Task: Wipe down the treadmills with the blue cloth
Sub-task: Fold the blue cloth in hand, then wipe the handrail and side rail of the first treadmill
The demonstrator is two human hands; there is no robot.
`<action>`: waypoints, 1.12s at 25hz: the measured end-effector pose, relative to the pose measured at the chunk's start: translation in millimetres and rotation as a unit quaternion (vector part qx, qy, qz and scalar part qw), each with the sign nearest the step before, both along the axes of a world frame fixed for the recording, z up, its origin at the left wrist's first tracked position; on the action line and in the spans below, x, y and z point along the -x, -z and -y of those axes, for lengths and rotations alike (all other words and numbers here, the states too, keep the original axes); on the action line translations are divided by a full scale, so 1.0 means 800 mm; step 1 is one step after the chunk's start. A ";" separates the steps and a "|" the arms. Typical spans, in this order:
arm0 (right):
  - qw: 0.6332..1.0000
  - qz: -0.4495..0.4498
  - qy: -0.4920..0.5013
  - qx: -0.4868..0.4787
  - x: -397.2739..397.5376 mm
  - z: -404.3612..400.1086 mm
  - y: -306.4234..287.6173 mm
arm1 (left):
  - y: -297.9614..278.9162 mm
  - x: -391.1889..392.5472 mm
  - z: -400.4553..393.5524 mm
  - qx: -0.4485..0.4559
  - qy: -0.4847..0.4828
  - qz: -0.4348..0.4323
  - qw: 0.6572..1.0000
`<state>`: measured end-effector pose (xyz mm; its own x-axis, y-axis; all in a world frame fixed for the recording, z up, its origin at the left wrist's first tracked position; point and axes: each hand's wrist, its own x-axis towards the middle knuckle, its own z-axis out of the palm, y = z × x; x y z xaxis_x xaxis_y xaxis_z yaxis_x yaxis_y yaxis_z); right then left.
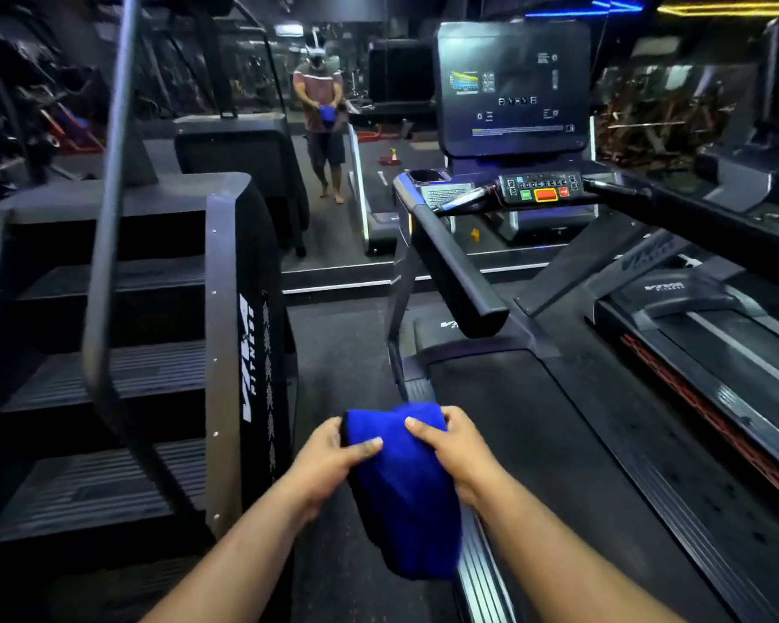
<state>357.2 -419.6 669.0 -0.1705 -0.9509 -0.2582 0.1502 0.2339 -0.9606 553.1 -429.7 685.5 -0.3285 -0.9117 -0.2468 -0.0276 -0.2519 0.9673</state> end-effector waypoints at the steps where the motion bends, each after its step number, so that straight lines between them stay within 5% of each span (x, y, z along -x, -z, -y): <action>1: 1.000 0.013 0.002 -0.017 0.006 0.003 -0.001 | 0.003 0.000 0.015 0.018 -0.051 0.027 0.998; 5: 0.999 0.024 -0.017 0.032 0.031 0.048 -0.001 | 0.012 0.016 0.099 0.041 -0.151 0.071 0.985; 8: 0.986 -0.118 0.022 0.115 0.039 0.070 -0.008 | -0.004 0.021 0.151 0.159 0.040 0.150 0.975; 11: 0.924 -0.309 0.153 0.164 0.034 0.092 -0.017 | -0.028 0.024 0.208 0.374 0.119 0.431 0.812; 13: 0.893 -0.345 0.235 0.166 0.028 0.099 -0.034 | -0.046 0.033 0.238 0.482 0.106 0.442 0.749; 15: 0.863 -0.335 0.338 0.170 0.023 0.108 -0.065 | -0.066 0.048 0.275 0.499 0.166 0.314 0.791; 17: 0.814 -0.276 0.461 0.219 0.023 0.119 -0.100 | -0.087 0.077 0.307 0.407 0.256 0.158 0.862; 20: 0.741 -0.214 0.565 0.293 0.016 0.148 -0.131 | -0.108 0.144 0.343 0.370 0.271 0.062 0.887; 21: 0.737 -0.279 0.551 0.273 0.012 0.161 -0.127 | -0.110 0.165 0.352 0.373 0.264 0.066 0.887; 23: 0.705 -0.554 0.425 0.121 0.012 0.189 -0.091 | -0.105 0.199 0.381 0.398 0.258 0.120 0.872; 25: 0.588 -0.768 0.248 -0.062 0.032 0.213 -0.042 | -0.090 0.220 0.422 0.477 0.249 0.232 0.811; 28: 0.497 -0.843 0.170 -0.118 0.061 0.260 -0.017 | -0.073 0.229 0.487 0.563 0.225 0.254 0.753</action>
